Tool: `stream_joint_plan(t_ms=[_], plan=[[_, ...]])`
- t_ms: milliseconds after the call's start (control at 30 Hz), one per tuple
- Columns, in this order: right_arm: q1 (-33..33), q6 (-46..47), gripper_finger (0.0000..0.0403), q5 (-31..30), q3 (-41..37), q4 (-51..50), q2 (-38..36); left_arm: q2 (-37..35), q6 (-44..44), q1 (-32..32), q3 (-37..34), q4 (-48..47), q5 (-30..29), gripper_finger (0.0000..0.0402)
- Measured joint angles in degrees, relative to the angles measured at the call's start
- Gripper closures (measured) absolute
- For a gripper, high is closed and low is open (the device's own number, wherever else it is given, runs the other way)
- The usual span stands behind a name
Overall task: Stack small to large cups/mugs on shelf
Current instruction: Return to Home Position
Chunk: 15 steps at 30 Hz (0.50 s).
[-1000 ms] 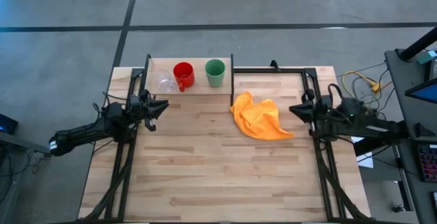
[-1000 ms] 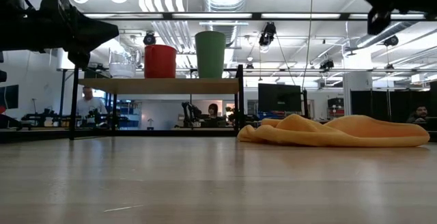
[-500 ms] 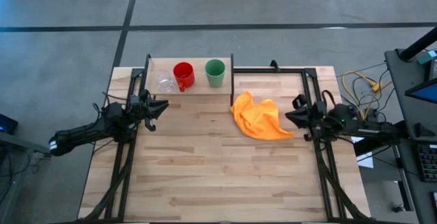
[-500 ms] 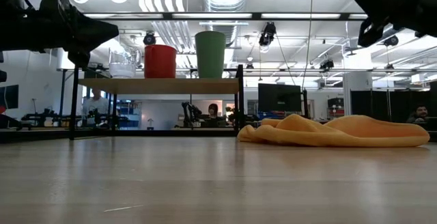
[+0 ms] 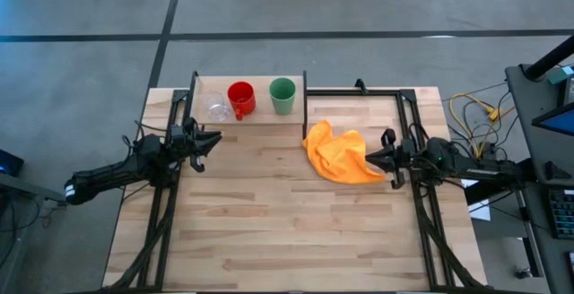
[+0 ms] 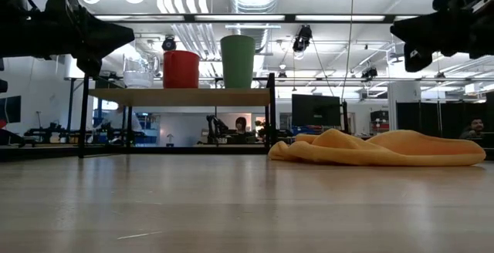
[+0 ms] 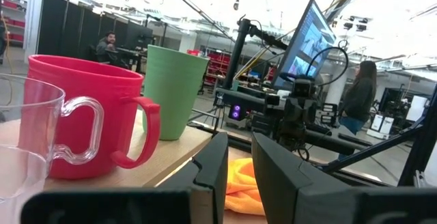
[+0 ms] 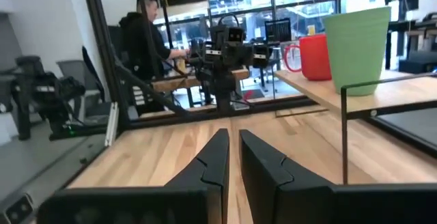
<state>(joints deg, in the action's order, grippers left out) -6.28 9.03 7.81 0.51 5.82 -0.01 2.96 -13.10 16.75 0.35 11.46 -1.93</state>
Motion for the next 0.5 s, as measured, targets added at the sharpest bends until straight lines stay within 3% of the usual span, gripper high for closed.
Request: stream_joint_plan(t_ms=[500], plan=[[0.0,-4.7,0.0374,-0.4,0.0,-4.5,0.0,0.0,0.0,0.0,0.0,0.0,0.0,0.0347]])
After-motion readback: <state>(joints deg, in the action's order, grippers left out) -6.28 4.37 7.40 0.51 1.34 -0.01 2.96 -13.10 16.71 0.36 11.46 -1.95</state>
